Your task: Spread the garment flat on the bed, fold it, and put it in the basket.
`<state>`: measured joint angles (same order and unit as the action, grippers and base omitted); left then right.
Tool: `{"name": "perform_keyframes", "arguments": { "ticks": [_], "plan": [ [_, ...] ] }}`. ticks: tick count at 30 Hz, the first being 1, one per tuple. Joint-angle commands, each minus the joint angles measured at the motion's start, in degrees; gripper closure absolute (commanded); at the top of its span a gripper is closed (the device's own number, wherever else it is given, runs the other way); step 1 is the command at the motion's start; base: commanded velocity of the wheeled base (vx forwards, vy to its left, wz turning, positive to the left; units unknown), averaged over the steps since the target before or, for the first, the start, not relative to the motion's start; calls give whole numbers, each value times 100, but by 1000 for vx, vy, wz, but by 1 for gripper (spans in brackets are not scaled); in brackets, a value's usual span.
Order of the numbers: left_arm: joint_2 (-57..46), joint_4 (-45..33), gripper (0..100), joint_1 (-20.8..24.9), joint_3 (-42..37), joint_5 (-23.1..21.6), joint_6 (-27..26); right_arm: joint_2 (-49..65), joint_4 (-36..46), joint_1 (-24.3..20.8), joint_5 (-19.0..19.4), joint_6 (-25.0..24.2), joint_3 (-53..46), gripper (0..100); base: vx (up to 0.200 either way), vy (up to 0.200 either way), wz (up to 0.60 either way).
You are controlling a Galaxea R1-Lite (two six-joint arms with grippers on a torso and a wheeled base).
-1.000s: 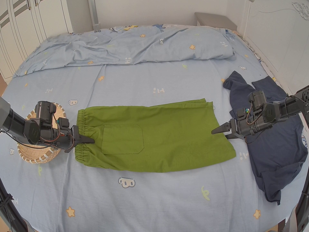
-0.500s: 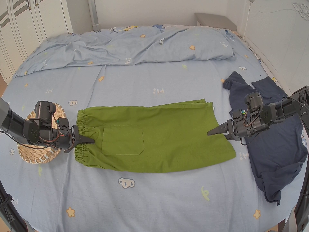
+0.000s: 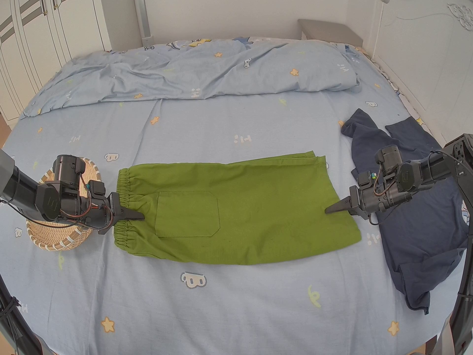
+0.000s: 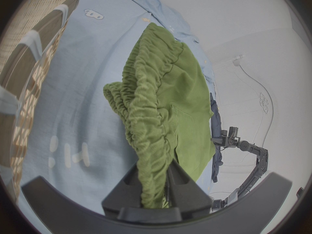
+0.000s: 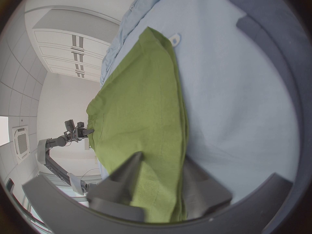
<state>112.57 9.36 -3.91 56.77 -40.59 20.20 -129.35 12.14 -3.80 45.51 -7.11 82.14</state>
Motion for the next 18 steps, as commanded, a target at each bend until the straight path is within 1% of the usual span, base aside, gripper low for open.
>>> {"name": "perform_keyframes", "arguments": {
  "ticks": [1, 13, 15, 16, 18],
  "plan": [
    [28, 4, 100, -22, 1, -1, 2, -55, -36, 38, 125, 8, 30, 100, 0, 0, 0],
    [72, -57, 100, -22, 62, 8, 10, 183, -10, 90, 169, 8, -67, 100, 0, 0, 0],
    [46, -339, 100, -48, 150, 8, 10, 455, 289, 108, 169, 8, -102, 100, 0, 0, 0],
    [46, -365, 100, -48, 168, 8, 10, 464, 306, 108, 169, 8, -93, 100, 0, 0, 0],
    [28, -1042, 100, -48, 440, 16, -60, 842, 939, 82, 169, 8, -14, 100, 0, 0, 0]
  ]
}}
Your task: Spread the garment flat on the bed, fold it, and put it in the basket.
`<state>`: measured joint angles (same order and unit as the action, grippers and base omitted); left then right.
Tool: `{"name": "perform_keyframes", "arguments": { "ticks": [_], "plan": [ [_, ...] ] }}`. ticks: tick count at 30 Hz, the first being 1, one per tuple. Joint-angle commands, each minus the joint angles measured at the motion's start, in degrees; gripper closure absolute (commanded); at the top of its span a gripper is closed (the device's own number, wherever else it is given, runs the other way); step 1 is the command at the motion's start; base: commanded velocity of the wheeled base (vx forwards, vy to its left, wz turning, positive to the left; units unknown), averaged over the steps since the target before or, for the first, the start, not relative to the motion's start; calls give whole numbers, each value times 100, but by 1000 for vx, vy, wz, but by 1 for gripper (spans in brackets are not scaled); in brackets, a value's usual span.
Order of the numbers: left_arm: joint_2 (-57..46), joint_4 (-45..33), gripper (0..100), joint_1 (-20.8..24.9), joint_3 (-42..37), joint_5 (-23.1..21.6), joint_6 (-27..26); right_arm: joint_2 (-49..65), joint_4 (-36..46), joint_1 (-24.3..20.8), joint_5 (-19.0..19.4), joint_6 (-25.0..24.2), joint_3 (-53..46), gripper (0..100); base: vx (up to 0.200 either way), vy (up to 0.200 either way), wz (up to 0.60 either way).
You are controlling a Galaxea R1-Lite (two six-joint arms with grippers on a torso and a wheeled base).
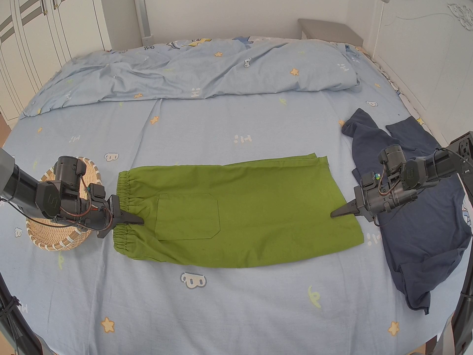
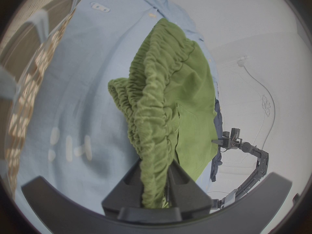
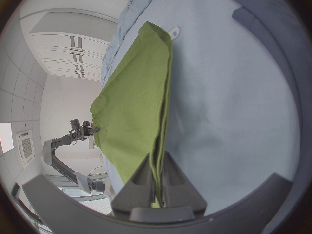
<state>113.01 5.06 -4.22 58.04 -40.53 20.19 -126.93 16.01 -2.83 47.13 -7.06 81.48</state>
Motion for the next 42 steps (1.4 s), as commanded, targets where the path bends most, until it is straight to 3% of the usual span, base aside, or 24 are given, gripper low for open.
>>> {"name": "perform_keyframes", "arguments": {
  "ticks": [1, 3, 9, 16, 20, 21, 22, 28, 34, 42],
  "plan": [
    [-16, -611, 100, -18, 313, 10, -59, 599, 553, -16, 7, 3, 52, 100, 0, 0, 0],
    [20, -1191, 100, -9, 489, 19, -270, 924, 1186, -34, -2, 152, 131, 100, 0, 0, 0],
    [-59, -1991, 100, -141, 524, 37, -938, 1197, 1660, 2, -2, 240, -124, 100, 0, 0, 0],
    [-306, -2773, 100, -185, 199, 63, -1412, 1698, 1344, 10, -20, 240, -1416, 100, 0, 0, 0],
    [-640, -2879, 100, -369, -513, 72, -1931, 2243, 289, -69, -20, 231, -3007, 100, 0, 0, 0],
    [-640, -2879, 100, -369, -513, 72, -1931, 2243, 289, -69, -20, 231, -3007, 100, 0, 0, 0],
    [-754, -2870, 100, -396, -838, 72, -2071, 2436, -256, -139, -28, 231, -3675, 100, 0, 0, 0],
    [-1105, -2712, 100, -624, -1656, 54, -2274, 2559, -1706, -280, -46, 205, -5125, 100, 0, 0, 0],
    [-1053, -2290, 100, -756, -2077, 63, -2423, 2454, -2629, -412, -46, 196, -5731, 100, 0, 0, 0],
    [-1044, -2220, 100, -782, -2086, 81, -2432, 2216, -2857, -403, -37, 196, -5758, 100, 0, 0, 0]
  ]
}}
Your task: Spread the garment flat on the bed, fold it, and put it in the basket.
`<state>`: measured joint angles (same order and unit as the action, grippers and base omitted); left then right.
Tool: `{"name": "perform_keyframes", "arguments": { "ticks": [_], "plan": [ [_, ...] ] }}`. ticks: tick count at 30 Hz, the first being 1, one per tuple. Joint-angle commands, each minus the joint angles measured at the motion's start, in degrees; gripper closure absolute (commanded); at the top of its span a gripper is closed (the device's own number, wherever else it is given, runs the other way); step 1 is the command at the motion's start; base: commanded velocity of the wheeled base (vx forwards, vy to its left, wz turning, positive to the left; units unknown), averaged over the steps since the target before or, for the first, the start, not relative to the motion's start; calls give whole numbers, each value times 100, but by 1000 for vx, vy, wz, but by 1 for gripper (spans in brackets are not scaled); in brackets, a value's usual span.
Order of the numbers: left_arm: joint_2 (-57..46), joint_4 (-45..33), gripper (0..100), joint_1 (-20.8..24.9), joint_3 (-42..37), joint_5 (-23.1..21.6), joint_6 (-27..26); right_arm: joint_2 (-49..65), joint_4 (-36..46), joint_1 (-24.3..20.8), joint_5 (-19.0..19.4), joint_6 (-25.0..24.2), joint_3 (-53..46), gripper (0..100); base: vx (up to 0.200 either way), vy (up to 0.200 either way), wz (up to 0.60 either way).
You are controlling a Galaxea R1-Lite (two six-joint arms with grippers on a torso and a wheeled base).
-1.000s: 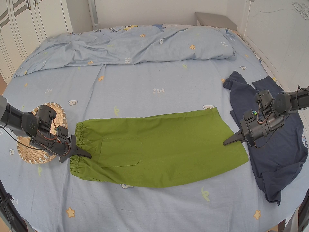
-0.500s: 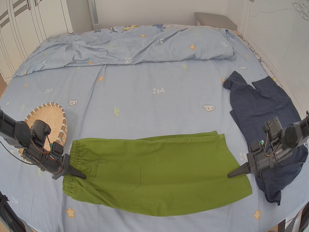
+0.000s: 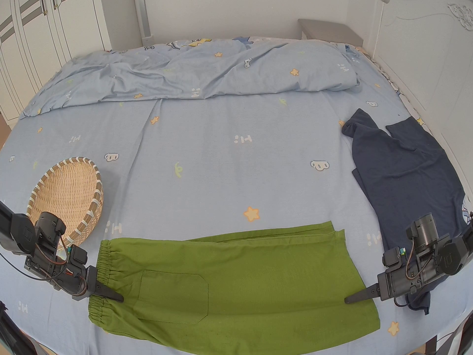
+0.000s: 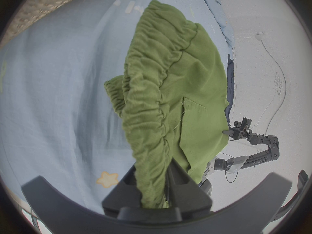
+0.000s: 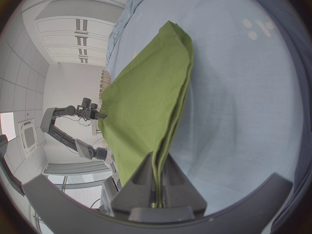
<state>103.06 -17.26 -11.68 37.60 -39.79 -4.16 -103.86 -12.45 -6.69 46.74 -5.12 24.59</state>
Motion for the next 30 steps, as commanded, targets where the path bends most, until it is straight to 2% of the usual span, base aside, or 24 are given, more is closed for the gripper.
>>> {"name": "perform_keyframes", "arguments": {
  "ticks": [1, 6, 11, 15, 16, 18, 21, 25, 30],
  "plan": [
    [-58, 4, 100, -36, -33, 6, 3, -90, -12, 1, 2, 2, -42, 0, 0, 0, 0],
    [-155, -58, 100, -54, 11, 50, 11, -64, -65, 54, 11, 2, -33, 0, 0, 0, 0],
    [-717, -128, 100, -36, 29, 226, 82, 15, -285, 221, 2, -7, -51, 0, 0, 0, 0],
    [-1341, -796, 100, -45, 538, 780, 152, 754, -188, 362, -51, -200, 248, 0, 0, 0, 0],
    [-1341, -796, 100, -45, 538, 780, 152, 754, -188, 362, -51, -200, 248, 0, 0, 0, 0],
    [-1701, -1596, 100, -98, 1197, 894, 310, 1281, 49, 335, -156, -675, 644, 0, 0, 0, 0],
    [-1868, -2150, 100, -353, 1654, 938, 266, 1747, 585, 291, -227, -1035, 1233, 0, 0, 0, 0],
    [-1868, -2413, 100, -678, 1909, 973, 231, 2160, 1447, 291, -253, -1035, 1777, 0, 0, 0, 0],
    [-1860, -2466, 100, -1065, 1997, 973, -50, 2318, 1587, 309, -402, -1026, 1795, 0, 0, 0, 0]
  ]
}}
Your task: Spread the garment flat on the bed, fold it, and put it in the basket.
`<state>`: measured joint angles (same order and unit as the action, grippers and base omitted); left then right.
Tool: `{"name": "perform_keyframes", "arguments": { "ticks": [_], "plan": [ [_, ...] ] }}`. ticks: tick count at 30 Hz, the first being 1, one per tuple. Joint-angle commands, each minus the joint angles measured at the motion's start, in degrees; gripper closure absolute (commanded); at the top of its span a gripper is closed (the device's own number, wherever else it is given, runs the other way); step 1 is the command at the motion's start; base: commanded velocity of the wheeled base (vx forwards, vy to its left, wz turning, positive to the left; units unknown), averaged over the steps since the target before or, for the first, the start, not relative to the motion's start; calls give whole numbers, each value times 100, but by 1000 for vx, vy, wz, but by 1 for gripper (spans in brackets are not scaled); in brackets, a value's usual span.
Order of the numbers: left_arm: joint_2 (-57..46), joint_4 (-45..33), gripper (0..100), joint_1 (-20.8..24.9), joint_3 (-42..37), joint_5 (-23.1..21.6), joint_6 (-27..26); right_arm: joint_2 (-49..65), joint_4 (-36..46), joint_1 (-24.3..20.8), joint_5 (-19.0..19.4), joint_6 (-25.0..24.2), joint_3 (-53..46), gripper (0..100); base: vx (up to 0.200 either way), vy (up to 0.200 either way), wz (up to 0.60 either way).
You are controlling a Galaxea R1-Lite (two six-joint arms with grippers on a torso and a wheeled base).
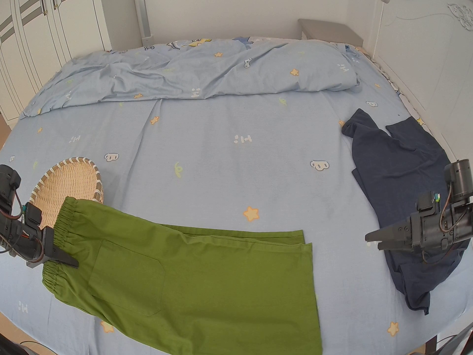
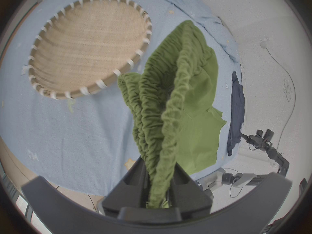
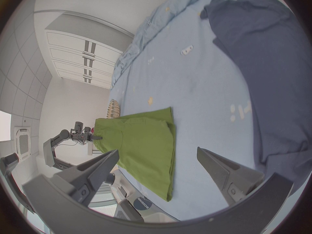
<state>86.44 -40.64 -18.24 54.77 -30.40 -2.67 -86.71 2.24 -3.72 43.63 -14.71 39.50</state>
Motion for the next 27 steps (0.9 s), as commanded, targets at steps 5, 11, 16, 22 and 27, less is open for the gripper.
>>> {"name": "perform_keyframes", "arguments": {
  "ticks": [5, 11, 16, 22, 27],
  "plan": [
    [-216, -286, 100, -602, 324, 43, -471, 585, 127, -24, -127, -67, 269, 0, 0, 0, 0],
    [-347, -963, 100, -136, 719, 26, -480, 550, 127, -15, -135, -67, 278, 0, 0, 0, 0],
    [-550, -1068, 100, 989, 1079, 52, 188, 550, 118, 3, -135, -67, 295, 0, 0, 0, 0],
    [-550, -989, 100, 2694, 1528, 579, 935, 550, 118, 20, -197, -67, 295, 0, 0, 0, 0],
    [-541, -699, 100, 3968, 1651, 1203, 1506, 541, 118, -15, -320, -67, 287, 0, 0, 0, 0]
  ]
}}
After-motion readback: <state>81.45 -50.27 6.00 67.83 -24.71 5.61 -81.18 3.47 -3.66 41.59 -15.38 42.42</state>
